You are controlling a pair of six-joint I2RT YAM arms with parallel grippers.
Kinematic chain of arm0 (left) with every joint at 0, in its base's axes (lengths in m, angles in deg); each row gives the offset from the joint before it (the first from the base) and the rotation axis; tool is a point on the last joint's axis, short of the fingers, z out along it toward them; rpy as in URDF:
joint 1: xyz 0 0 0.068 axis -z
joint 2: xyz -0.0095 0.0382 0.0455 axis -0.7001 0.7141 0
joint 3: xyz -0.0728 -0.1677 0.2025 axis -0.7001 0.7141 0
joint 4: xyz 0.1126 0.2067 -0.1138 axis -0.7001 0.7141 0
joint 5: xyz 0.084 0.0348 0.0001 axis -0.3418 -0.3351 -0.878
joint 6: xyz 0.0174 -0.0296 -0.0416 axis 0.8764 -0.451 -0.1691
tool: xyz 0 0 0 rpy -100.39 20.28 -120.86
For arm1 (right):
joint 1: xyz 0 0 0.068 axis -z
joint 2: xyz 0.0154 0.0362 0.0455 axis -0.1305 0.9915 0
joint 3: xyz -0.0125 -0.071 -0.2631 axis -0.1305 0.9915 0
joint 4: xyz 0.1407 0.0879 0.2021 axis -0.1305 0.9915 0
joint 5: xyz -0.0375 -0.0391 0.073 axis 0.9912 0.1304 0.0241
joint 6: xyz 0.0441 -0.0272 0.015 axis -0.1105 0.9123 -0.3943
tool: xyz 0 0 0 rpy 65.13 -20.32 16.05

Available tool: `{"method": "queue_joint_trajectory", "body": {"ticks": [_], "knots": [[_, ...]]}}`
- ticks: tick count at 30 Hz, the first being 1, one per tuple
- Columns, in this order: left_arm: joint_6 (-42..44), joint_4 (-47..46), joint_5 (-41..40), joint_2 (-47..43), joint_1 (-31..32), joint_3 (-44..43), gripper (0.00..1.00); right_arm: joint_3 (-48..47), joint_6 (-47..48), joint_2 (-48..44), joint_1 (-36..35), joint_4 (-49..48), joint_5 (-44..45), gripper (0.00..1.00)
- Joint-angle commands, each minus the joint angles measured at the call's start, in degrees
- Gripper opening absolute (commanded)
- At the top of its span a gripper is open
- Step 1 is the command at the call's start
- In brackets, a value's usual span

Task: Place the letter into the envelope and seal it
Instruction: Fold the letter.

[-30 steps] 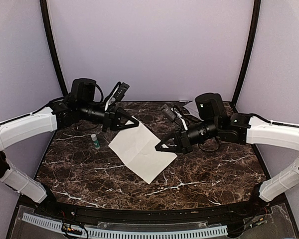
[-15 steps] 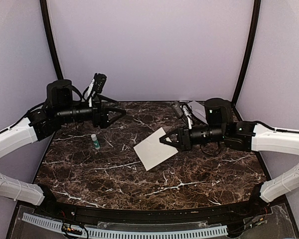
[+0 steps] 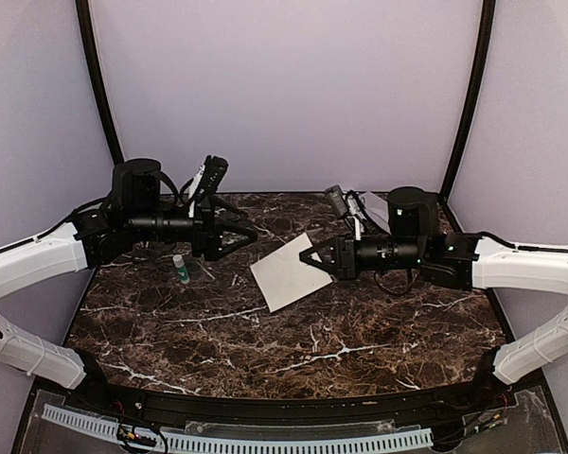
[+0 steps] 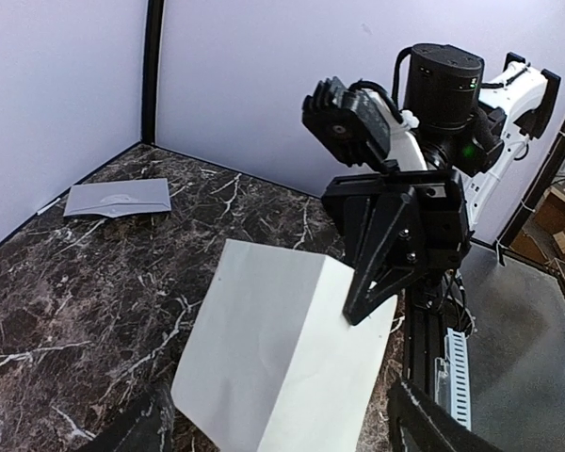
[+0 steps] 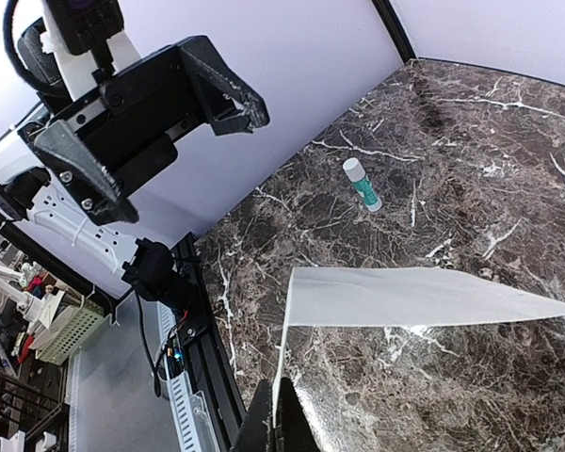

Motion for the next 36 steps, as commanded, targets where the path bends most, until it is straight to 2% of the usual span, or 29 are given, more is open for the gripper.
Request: {"method": "queue_joint_trajectory", "body": {"ticks": [1, 5, 9, 15, 23, 36], "knots": [[1.6, 1.3, 2.7, 1.3, 2.3, -1.7, 0.76, -1.7, -0.3, 1.7, 0.3, -3.1, -1.8, 0.00], [2.0, 3.9, 4.0, 3.5, 3.1, -2.8, 0.70, -2.8, 0.6, 2.6, 0.2, -2.2, -3.6, 0.00], [2.5, 5.7, 5.7, 5.4, 3.6, -4.0, 0.59, -4.4, 2.0, 3.6, 0.3, -0.2, -6.5, 0.00], [2.5, 7.0, 6.5, 7.4, 4.1, -4.9, 0.48, -5.6, 3.5, 4.8, -0.1, 2.2, -9.1, 0.00], [2.5, 7.5, 9.4, 8.8, 4.3, -5.4, 0.43, -6.9, 4.9, 5.7, -0.2, 4.2, -9.6, 0.00], [2.5, 9.3, 8.6, 11.0, 4.8, -6.5, 0.40, -7.6, 6.0, 5.9, -0.4, 5.8, -11.0, 0.00]]}}
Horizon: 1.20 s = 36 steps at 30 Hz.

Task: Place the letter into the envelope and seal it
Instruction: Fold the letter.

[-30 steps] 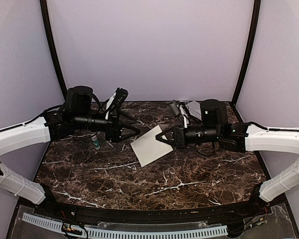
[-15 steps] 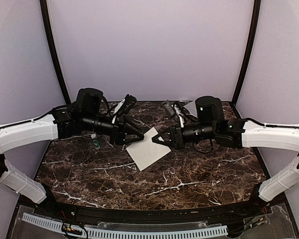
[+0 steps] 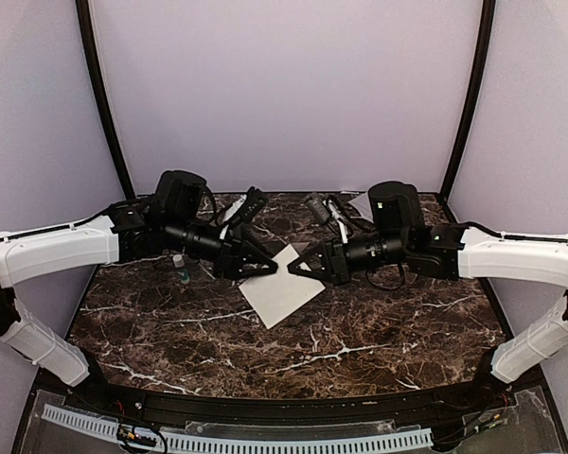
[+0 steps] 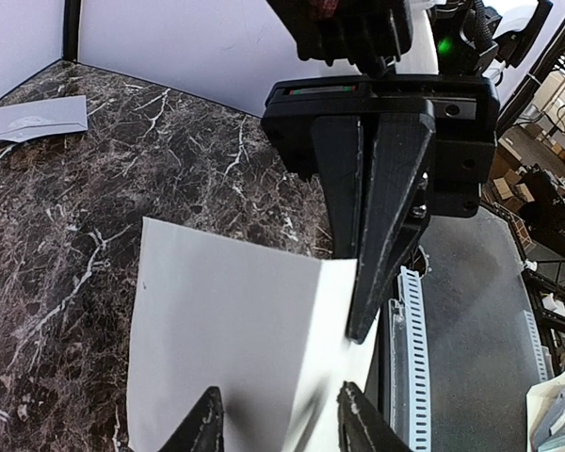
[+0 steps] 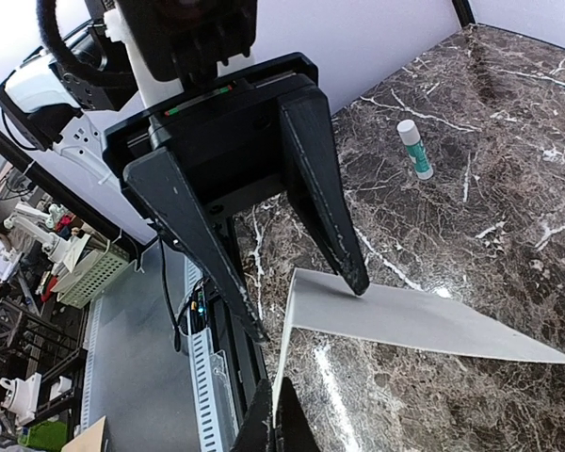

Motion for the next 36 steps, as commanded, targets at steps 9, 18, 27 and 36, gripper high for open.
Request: {"method": "queue_joint_trajectory", "body": {"ticks": [9, 18, 27, 36], "knots": [[0.3, 1.5, 1.8, 0.3, 0.8, -2.1, 0.33, -2.5, 1.6, 0.6, -0.4, 0.7, -0.6, 0.00], [0.3, 1.6, 2.2, 0.5, 0.9, -2.2, 0.22, -2.9, 2.1, 0.7, -0.4, 1.3, 0.5, 0.00], [0.3, 1.6, 3.2, 0.7, 1.0, -2.3, 0.08, -2.9, 2.5, 1.0, -0.4, 1.8, 1.8, 0.00], [0.3, 1.4, 4.0, 0.5, 1.0, -2.3, 0.00, -2.7, 3.0, 0.1, -0.3, 2.3, 3.8, 0.03]]}}
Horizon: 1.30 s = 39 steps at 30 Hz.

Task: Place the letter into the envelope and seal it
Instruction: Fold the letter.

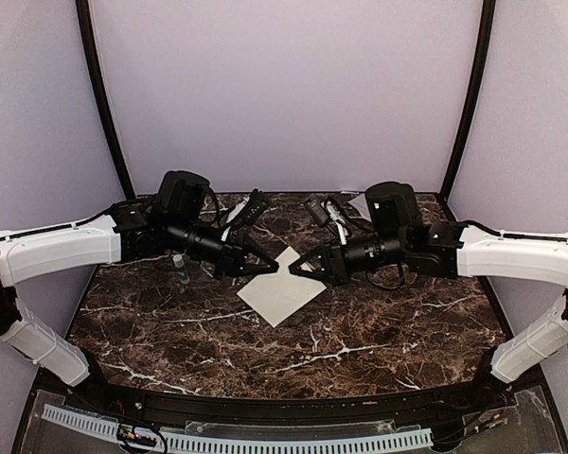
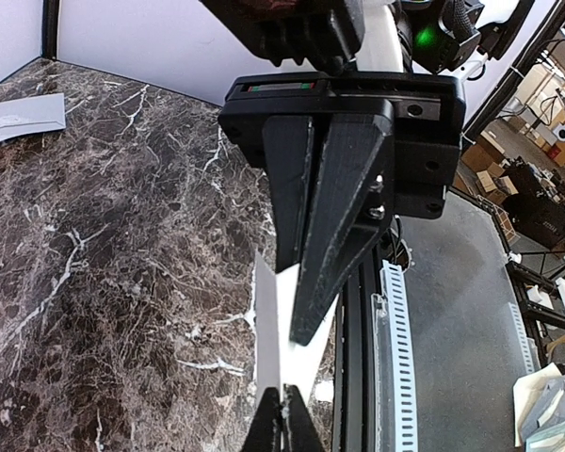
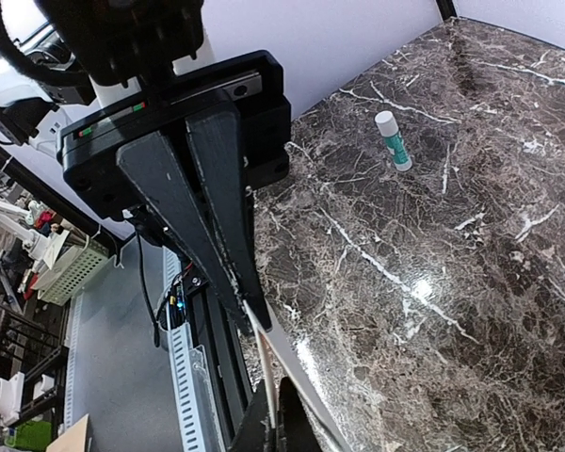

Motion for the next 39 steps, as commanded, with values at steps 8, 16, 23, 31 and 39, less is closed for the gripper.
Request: {"method": "queue_joint_trajectory", "body": {"ticks": [8, 16, 23, 31, 39], "knots": [[0.3, 0.4, 0.6, -0.9, 0.3, -1.8, 0.00, 1.0, 0.9, -6.4, 1.2, -1.7, 2.3, 0.52], [1.8, 1.7, 5.2, -0.7, 0.3, -2.5, 0.00, 1.2, 1.8, -10.4, 3.5, -2.8, -0.1, 0.71], [3.1, 5.1, 11.3, 0.9, 0.8, -4.3, 0.00, -4.1, 4.4, -5.9, 3.5, 1.5, -6.3, 0.77], [4.3, 8.2, 14.3, 3.0, 1.7, -5.6, 0.00, -9.3, 8.2, -1.9, 3.1, 7.8, -13.1, 0.79], [5.1, 10.3, 16.3, 4.5, 1.8, -6.7, 0.00, -11.8, 10.7, 2.3, 2.2, 12.6, -18.0, 0.63]]}}
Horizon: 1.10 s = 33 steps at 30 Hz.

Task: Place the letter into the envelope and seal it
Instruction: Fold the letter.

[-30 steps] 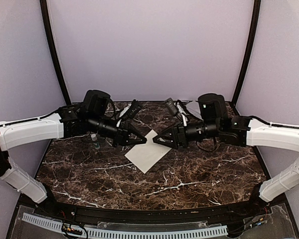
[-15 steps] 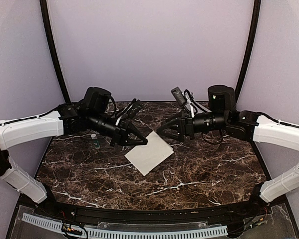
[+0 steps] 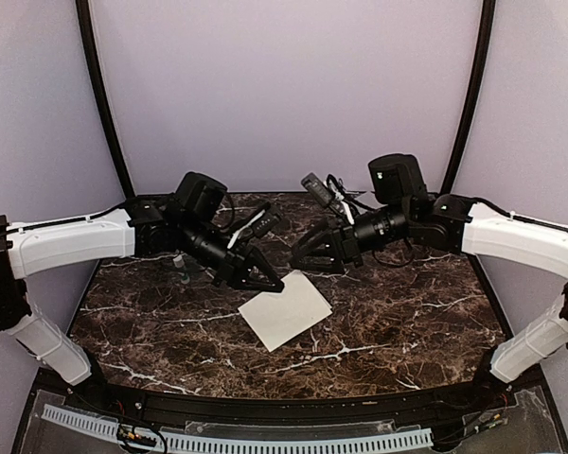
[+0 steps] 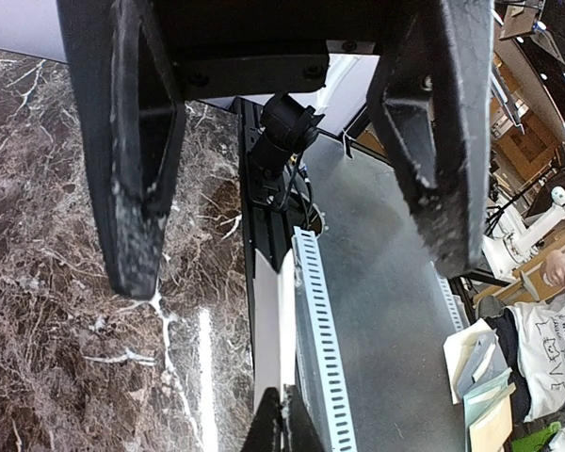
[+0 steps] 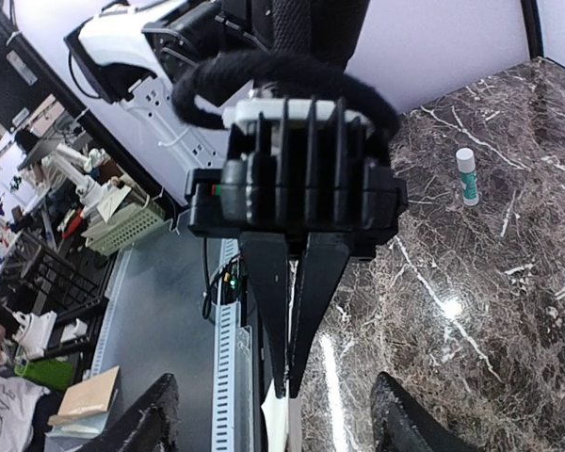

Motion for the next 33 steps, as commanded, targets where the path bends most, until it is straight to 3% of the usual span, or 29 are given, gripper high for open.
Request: {"method": "queue_joint_trajectory", "body": {"ticks": [1, 13, 21, 29, 32, 33], "knots": [[1.4, 2.3, 3.5, -0.2, 0.3, -2.1, 0.00, -1.9, 2.1, 2.1, -0.9, 2.7, -4.4, 0.60], [2.4, 3.8, 1.2, -0.6, 0.3, -2.7, 0.00, -1.5, 3.1, 3.1, -1.9, 6.0, -4.5, 0.30], [2.9, 4.3, 0.1, -0.8, 0.3, -3.0, 0.00, 0.0, 2.7, 1.9, -1.9, 6.9, -3.1, 0.19], [2.5, 4.0, -0.2, -0.7, 0.2, -2.9, 0.00, 1.0, 2.0, 1.1, -1.9, 6.1, -0.1, 0.00], [2.3, 3.8, -0.1, -0.6, 0.2, -2.9, 0.00, 1.4, 1.6, 0.9, -1.9, 5.8, 1.6, 0.00], [2.3, 3.7, -0.1, -0.6, 0.3, -2.9, 0.06, 1.5, 1.5, 0.7, -1.9, 5.6, 2.5, 0.00]]}}
